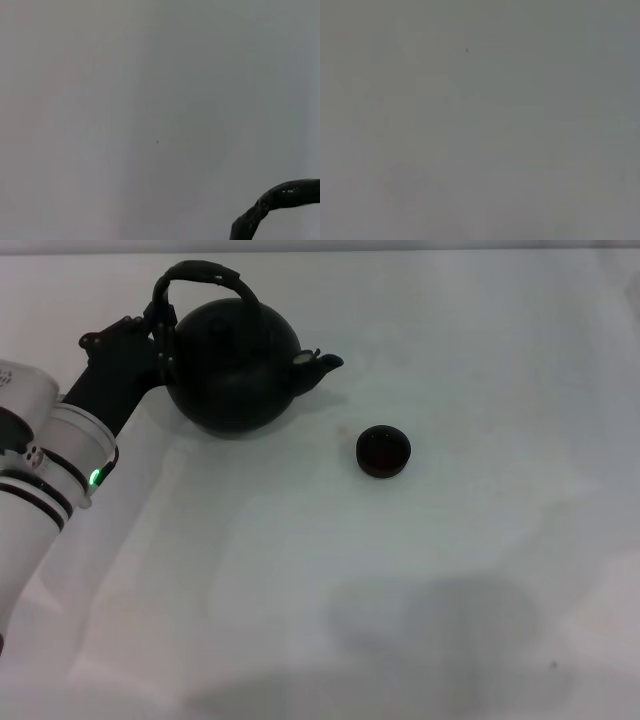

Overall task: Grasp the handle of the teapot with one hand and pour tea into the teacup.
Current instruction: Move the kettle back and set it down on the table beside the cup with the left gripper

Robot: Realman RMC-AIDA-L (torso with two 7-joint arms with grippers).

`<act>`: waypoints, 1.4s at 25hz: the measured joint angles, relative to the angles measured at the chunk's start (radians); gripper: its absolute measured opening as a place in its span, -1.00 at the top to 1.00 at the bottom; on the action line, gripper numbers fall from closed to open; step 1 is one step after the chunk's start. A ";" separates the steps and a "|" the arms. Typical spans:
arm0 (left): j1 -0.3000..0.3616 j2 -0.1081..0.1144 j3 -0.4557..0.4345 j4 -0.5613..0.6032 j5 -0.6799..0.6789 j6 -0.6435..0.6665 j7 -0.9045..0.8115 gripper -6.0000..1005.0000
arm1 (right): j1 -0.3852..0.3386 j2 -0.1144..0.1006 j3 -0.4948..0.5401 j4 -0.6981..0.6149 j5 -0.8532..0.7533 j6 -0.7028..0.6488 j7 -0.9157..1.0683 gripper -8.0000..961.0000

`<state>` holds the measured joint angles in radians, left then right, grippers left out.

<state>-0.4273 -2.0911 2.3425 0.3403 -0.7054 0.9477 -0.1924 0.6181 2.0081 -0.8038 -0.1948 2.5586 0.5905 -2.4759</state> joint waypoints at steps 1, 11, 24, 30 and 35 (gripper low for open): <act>-0.001 0.000 0.000 0.000 0.000 -0.002 0.000 0.80 | 0.000 0.000 0.000 0.000 0.000 0.000 0.000 -0.79; -0.009 0.001 0.022 0.005 -0.001 -0.031 0.000 0.80 | 0.000 -0.002 0.000 0.000 0.000 0.000 0.000 -0.79; -0.010 0.000 0.023 0.002 0.001 -0.035 -0.001 0.72 | -0.005 -0.002 0.000 0.000 0.000 0.000 0.000 -0.79; -0.013 0.002 0.023 0.005 0.005 -0.035 -0.001 0.49 | -0.005 -0.002 0.000 0.000 0.000 0.000 0.000 -0.79; -0.015 0.003 0.023 0.006 0.002 -0.033 -0.001 0.19 | -0.007 -0.002 0.000 0.000 0.000 0.000 0.000 -0.79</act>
<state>-0.4418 -2.0883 2.3653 0.3462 -0.7030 0.9148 -0.1934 0.6109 2.0064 -0.8038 -0.1948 2.5587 0.5905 -2.4758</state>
